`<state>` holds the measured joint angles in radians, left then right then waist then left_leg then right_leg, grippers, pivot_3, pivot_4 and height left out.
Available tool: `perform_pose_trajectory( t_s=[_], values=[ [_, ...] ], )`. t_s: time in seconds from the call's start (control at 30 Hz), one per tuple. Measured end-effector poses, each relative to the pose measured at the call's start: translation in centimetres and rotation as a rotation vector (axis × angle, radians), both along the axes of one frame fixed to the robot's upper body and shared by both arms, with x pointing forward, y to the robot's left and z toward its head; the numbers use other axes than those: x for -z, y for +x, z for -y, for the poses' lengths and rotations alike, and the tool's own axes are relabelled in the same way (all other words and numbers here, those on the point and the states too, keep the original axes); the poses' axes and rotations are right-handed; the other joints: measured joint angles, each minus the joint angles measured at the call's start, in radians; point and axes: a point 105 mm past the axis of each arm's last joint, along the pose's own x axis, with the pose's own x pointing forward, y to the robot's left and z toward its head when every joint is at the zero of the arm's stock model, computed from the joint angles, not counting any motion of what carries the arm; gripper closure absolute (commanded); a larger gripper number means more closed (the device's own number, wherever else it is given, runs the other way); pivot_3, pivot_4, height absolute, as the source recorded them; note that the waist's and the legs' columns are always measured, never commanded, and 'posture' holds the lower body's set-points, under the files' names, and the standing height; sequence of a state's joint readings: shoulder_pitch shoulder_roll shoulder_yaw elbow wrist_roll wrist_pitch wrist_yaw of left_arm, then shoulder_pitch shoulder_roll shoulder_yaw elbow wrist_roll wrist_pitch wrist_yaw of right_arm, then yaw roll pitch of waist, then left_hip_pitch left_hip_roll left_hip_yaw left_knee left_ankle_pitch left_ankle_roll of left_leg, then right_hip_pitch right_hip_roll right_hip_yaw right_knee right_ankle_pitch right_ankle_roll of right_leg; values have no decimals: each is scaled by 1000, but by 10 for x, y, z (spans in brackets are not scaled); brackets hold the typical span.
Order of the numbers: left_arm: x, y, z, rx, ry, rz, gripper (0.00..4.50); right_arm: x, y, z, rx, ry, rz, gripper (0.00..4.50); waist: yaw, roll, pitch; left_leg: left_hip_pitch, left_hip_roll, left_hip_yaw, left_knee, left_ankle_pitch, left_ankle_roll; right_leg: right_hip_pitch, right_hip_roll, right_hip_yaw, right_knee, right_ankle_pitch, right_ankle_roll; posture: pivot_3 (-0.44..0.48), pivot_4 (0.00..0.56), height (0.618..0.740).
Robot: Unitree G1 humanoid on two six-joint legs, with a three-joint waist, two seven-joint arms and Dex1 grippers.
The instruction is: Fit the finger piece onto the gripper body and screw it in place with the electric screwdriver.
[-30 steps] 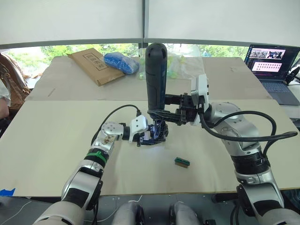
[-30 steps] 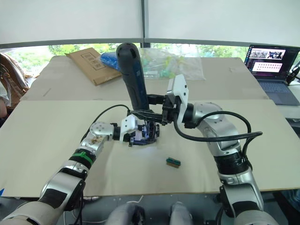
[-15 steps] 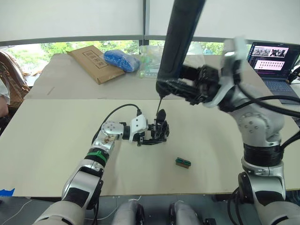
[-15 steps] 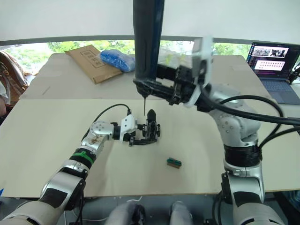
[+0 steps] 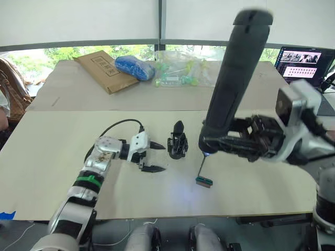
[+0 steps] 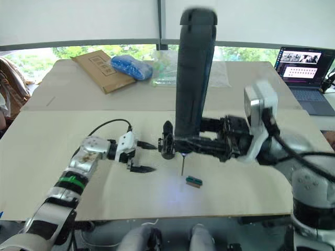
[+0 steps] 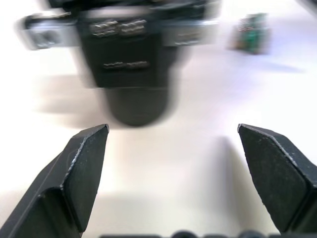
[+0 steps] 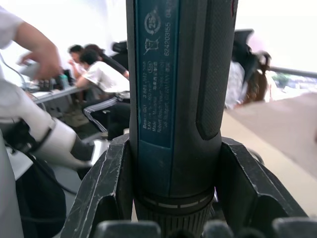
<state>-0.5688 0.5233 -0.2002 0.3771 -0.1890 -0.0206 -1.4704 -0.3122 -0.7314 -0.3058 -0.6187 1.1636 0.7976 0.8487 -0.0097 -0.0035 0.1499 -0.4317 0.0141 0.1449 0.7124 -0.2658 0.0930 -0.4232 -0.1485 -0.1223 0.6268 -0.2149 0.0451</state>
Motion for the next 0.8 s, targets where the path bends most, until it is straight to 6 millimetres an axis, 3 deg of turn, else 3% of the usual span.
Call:
perform_pose_trajectory(
  t_s=[0.1, 0.23, 0.47, 0.8],
  values=[
    [-7, -24, 1, 64, -7, -41, 0, 17, 1, 10, 130, -11, 7, 2587, 10, 1, 0, 1, 0, 0, 2, 0, 0, 1, 0, 1, 1, 0, 0, 0, 150, 732],
    [-6, -40, 32, 142, -73, -29, 0, 31, 3, 15, 301, 23, 90, 2587, 32, 1, 0, 1, -1, -1, 2, 0, 0, 2, 0, 1, 1, 0, 1, 0, 150, 732],
    [14, -31, 56, 106, -99, 7, 0, 34, 10, 21, 422, 20, 152, 2587, 27, 1, 0, 1, -1, 0, 2, 0, 0, 1, 1, 1, 2, 0, 1, 0, 150, 732],
    [11, -30, 62, 121, -110, 38, 0, 43, 15, 18, 444, 18, 109, 2587, 25, 1, 0, 1, -1, 0, 2, 0, 0, 1, 1, 1, 1, 0, 1, 0, 150, 732]
  ],
)
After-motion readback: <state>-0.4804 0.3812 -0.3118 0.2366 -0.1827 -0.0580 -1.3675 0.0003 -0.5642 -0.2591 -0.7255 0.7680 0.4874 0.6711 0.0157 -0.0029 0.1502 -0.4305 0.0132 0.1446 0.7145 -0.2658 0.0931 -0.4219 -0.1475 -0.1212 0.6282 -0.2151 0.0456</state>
